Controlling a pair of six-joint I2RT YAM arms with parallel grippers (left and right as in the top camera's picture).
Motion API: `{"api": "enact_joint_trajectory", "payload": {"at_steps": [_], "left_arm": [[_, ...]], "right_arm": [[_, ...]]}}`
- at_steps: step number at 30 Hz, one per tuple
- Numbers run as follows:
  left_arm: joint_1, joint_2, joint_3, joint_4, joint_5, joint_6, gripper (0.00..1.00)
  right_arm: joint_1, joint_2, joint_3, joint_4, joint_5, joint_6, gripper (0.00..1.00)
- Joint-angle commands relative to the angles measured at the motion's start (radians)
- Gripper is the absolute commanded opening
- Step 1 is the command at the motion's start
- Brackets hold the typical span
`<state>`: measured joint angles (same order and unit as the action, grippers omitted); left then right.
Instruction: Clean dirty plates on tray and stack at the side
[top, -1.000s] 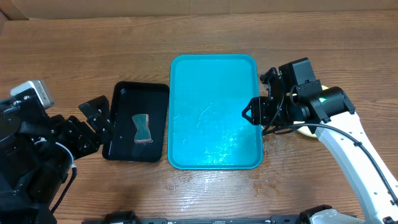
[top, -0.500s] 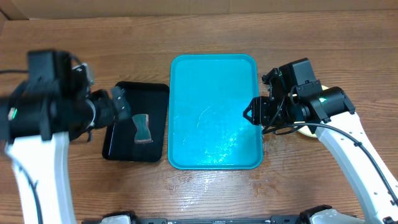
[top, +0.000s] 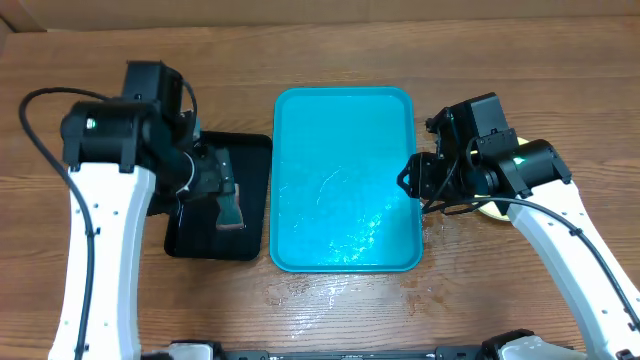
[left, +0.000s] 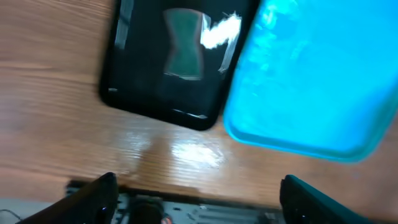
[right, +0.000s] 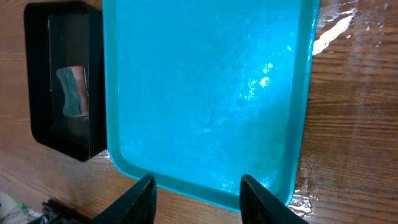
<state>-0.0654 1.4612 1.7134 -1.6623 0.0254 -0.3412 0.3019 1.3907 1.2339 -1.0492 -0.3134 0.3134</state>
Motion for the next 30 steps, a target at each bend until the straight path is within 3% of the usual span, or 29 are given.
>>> {"api": "enact_joint_trajectory", "payload": {"at_steps": [1, 6, 7, 8, 14, 18, 30], "left_arm": [[0.000, -0.191, 0.005, -0.009, -0.203, -0.110, 0.87], [0.000, -0.417, 0.005, 0.019, -0.216, -0.132, 1.00], [0.000, -0.453, 0.005, 0.023, -0.216, -0.132, 1.00], [0.000, -0.494, 0.005, 0.026, -0.216, -0.132, 1.00], [0.000, -0.614, 0.005, 0.046, -0.216, -0.139, 1.00], [0.000, -0.617, 0.005, 0.101, -0.210, -0.229, 1.00], [0.000, -0.613, 0.005, 0.092, -0.210, -0.232, 1.00]], "right_arm": [[0.002, -0.132, 0.011, 0.030, 0.023, -0.012, 0.49], [0.002, -0.362, 0.011, 0.071, 0.045, -0.053, 0.65], [0.002, -0.401, 0.011, 0.080, 0.052, -0.053, 0.77], [0.002, -0.437, 0.011, 0.089, 0.052, -0.053, 1.00], [0.002, -0.563, 0.011, 0.098, 0.051, -0.052, 1.00], [0.002, -0.568, 0.011, 0.093, 0.051, -0.052, 1.00], [-0.010, -0.590, -0.013, 0.094, 0.051, -0.052, 1.00]]}}
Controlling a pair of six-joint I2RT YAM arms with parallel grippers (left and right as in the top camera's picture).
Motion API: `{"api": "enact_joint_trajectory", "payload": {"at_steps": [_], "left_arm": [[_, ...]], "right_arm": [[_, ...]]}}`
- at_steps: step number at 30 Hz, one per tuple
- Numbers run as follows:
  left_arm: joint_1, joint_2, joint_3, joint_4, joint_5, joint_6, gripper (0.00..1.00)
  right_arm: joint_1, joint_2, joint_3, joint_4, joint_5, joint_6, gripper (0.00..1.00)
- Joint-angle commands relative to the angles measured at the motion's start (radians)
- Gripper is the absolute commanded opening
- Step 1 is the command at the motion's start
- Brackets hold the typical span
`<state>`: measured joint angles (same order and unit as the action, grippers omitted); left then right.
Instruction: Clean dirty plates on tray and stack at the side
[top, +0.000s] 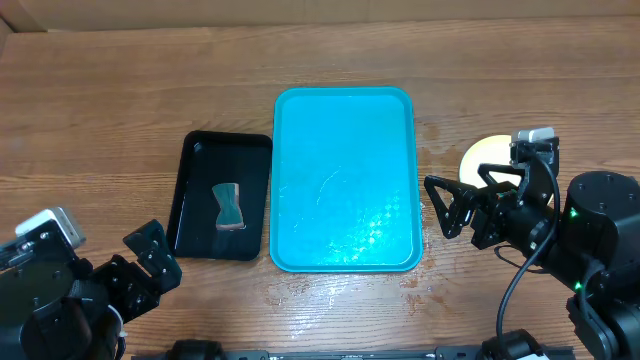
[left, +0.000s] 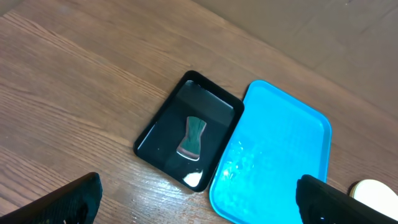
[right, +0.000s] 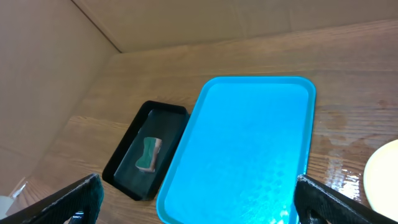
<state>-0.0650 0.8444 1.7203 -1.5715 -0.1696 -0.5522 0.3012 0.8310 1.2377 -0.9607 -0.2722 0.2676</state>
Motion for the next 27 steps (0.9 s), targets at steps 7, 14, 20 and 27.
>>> {"api": "enact_joint_trajectory", "payload": {"at_steps": [7, 14, 20, 27], "left_arm": [[-0.001, 0.004, -0.002, 0.001, -0.015, -0.021, 1.00], [-0.001, 0.004, -0.002, 0.001, -0.015, -0.021, 1.00], [-0.001, 0.004, -0.002, 0.001, -0.015, -0.021, 1.00], [-0.001, 0.004, -0.002, 0.001, -0.015, -0.021, 1.00]], "right_arm": [[-0.138, -0.291, -0.257, 0.112, 0.164, -0.053, 0.99], [-0.317, -0.579, -0.697, 0.404, 0.151, -0.060, 1.00], [-0.348, -0.758, -0.975, 0.604, 0.042, -0.067, 1.00], [-0.320, -0.829, -1.162, 0.793, 0.009, -0.067, 1.00]]}}
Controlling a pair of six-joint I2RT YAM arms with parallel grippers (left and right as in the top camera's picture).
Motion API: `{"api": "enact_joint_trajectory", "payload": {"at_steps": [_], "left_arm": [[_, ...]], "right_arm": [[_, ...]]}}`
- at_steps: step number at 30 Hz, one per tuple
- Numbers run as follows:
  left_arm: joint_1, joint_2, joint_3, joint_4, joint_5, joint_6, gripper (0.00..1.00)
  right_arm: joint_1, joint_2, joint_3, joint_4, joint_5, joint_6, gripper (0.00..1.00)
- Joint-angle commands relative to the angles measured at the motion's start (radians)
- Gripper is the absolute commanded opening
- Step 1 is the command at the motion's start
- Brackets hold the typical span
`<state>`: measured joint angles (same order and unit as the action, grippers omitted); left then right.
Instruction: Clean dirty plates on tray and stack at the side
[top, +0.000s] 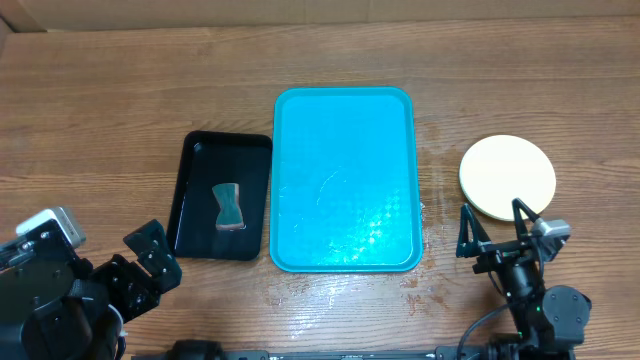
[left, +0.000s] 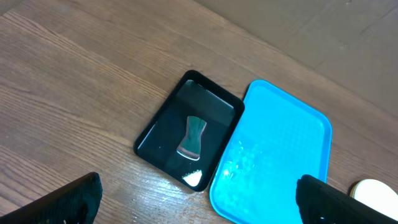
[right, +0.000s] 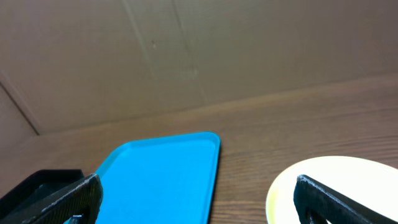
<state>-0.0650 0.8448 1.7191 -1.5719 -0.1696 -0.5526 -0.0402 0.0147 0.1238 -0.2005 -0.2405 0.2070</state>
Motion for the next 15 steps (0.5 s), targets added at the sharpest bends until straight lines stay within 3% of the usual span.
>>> {"api": "enact_joint_trajectory", "payload": {"at_steps": [1, 3, 15], "left_arm": [[-0.001, 0.004, -0.001, 0.001, -0.015, -0.020, 1.00], [-0.001, 0.004, -0.001, 0.001, -0.015, -0.020, 1.00], [-0.001, 0.004, -0.001, 0.001, -0.015, -0.020, 1.00]], "right_arm": [[0.031, -0.012, -0.065, 0.051, -0.023, -0.006, 1.00], [0.057, -0.012, -0.119, 0.154, -0.022, -0.006, 1.00], [0.086, -0.012, -0.116, 0.144, -0.015, -0.006, 1.00]]}}
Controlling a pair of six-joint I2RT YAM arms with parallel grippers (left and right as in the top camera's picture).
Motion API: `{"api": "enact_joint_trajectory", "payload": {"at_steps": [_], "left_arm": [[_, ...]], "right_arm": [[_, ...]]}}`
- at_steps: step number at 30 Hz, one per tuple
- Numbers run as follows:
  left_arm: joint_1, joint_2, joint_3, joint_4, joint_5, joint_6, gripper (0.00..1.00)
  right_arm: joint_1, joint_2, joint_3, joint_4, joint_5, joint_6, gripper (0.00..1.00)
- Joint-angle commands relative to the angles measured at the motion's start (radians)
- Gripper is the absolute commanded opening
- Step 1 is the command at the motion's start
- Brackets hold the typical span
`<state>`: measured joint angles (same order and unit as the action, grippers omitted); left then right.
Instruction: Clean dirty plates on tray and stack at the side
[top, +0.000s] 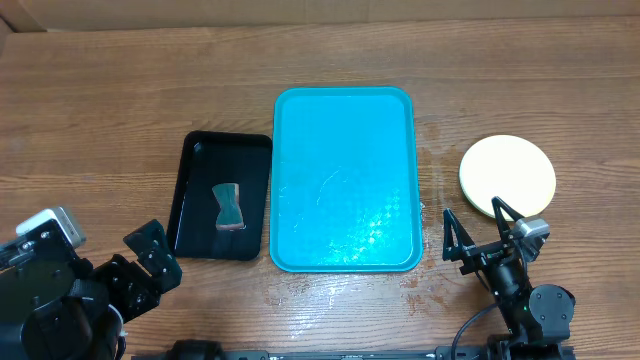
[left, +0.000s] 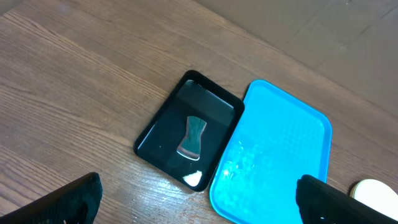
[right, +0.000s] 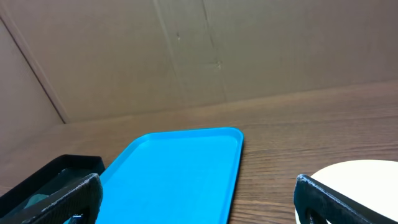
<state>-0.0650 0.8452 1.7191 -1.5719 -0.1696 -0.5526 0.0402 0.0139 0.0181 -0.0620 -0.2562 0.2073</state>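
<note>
The blue tray (top: 345, 180) lies mid-table, bare and wet with glare. A cream plate (top: 507, 177) rests on the wood to its right, and its edge shows in the right wrist view (right: 364, 183). Left of the tray stands a black tub (top: 220, 195) with a green sponge (top: 229, 205) in it. My left gripper (top: 152, 262) is folded back at the front left, open and holding nothing, well clear of the tub (left: 189, 134). At the front right, just below the plate, my right gripper (top: 478, 237) is open and holds nothing.
Brown cardboard walls stand behind the far edge of the table (right: 249, 56). Wet patches shine on the wood (top: 340, 290) in front of the tray. Bare wood lies far left (left: 56, 93) and behind the tray.
My right gripper has shifted a little left and turned, so its camera now takes in more of the tray and the black tub. The left arm, plate, tray and sponge have not moved.
First my left gripper hung open over the black tub with the sponge lying in it, and my right gripper was at the tray's right edge over the plate. Then both arms had drawn back toward the front. Now both are folded at the front corners, the plate uncovered.
</note>
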Motion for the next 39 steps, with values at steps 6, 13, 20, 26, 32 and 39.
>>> {"api": "enact_joint_trajectory", "payload": {"at_steps": [6, 13, 20, 26, 32, 39], "left_arm": [[-0.001, 0.003, -0.001, 0.001, -0.015, -0.020, 1.00], [-0.001, 0.003, -0.001, 0.001, -0.015, -0.020, 1.00], [0.000, 0.003, -0.013, -0.010, -0.072, -0.016, 1.00], [0.015, -0.105, -0.317, 0.518, 0.033, 0.097, 1.00], [0.015, -0.343, -0.818, 1.023, 0.178, 0.217, 1.00], [0.057, -0.658, -1.224, 1.186, 0.179, 0.217, 1.00]], "right_arm": [[0.005, -0.011, -0.010, 0.005, 0.000, -0.006, 1.00], [0.005, -0.011, -0.010, 0.005, 0.000, -0.006, 1.00], [0.005, -0.011, -0.010, 0.005, 0.000, -0.006, 1.00], [0.005, -0.011, -0.010, 0.005, 0.000, -0.006, 1.00], [0.005, -0.011, -0.010, 0.005, 0.000, -0.006, 0.99], [0.005, -0.011, -0.010, 0.005, 0.000, -0.006, 1.00]]}}
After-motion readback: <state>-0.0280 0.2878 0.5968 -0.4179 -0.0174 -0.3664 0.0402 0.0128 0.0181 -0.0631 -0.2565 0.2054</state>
